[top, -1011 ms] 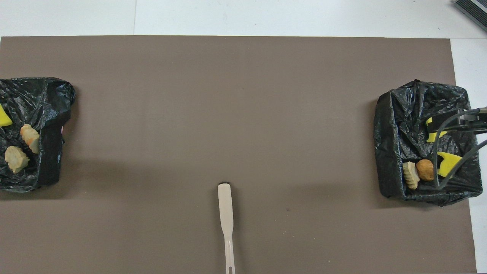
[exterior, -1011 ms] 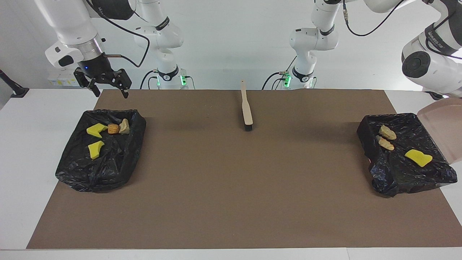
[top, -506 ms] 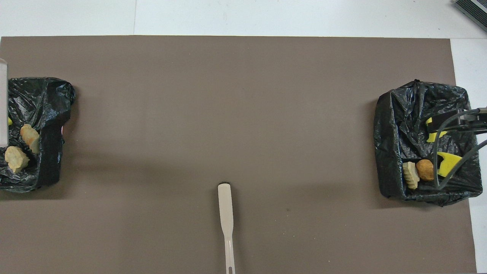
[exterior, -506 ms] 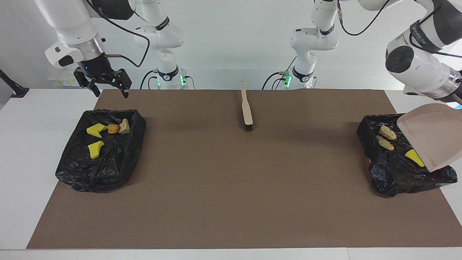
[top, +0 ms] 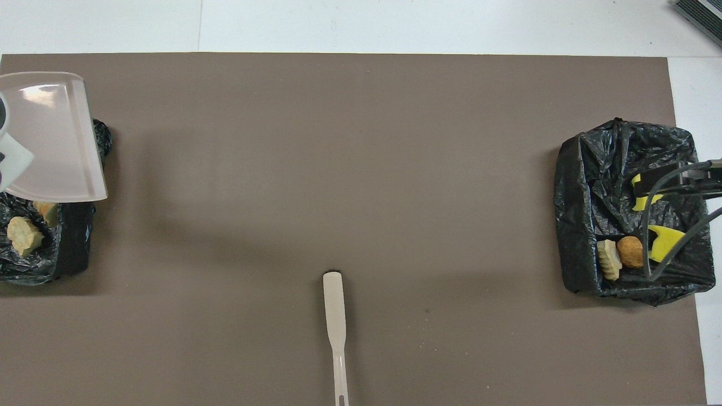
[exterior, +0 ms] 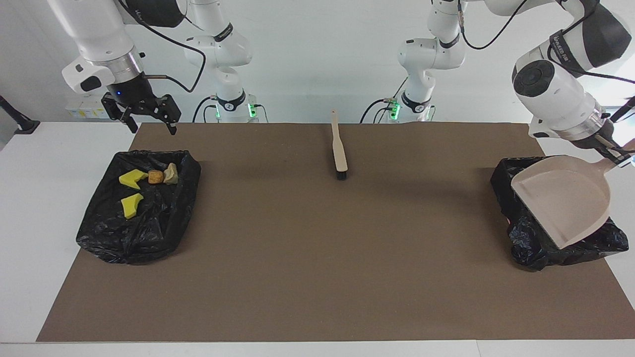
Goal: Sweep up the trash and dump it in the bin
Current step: 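Lift the empty dustpan out of the bag with the left gripper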
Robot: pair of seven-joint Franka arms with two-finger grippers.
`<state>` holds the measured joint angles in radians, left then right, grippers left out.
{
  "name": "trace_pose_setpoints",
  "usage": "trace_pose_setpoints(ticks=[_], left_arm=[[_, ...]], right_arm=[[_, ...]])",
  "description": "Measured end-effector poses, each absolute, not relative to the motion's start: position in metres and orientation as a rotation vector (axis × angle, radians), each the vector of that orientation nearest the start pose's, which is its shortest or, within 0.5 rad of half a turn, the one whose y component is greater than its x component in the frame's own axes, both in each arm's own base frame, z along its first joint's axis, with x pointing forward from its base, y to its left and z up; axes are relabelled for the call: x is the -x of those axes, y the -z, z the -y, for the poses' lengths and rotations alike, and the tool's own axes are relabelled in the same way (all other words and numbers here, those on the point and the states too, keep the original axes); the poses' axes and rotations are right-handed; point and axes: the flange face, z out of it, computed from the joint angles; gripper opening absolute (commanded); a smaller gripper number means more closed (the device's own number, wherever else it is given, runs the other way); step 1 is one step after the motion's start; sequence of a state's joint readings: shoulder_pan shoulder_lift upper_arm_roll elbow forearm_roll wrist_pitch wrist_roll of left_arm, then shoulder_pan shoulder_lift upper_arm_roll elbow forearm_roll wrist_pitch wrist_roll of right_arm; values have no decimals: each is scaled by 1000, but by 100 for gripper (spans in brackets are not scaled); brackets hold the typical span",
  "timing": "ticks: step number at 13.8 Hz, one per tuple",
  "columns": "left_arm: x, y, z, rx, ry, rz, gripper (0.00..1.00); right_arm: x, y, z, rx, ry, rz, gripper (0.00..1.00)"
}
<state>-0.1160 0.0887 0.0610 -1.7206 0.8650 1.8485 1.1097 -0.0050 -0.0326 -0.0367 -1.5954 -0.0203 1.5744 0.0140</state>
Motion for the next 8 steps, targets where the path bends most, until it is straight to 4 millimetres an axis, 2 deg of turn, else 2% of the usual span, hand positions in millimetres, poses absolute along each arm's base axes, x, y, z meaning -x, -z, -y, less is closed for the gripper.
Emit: trace_pose_setpoints(ticks=[5, 8], left_arm=[[-595, -538, 21, 2077, -353, -1457, 0], [-585, -530, 49, 2257, -325, -1357, 0]], right_arm=[[-544, -631, 25, 3160, 18, -88, 100], [-544, -631, 25, 3160, 18, -88, 100]])
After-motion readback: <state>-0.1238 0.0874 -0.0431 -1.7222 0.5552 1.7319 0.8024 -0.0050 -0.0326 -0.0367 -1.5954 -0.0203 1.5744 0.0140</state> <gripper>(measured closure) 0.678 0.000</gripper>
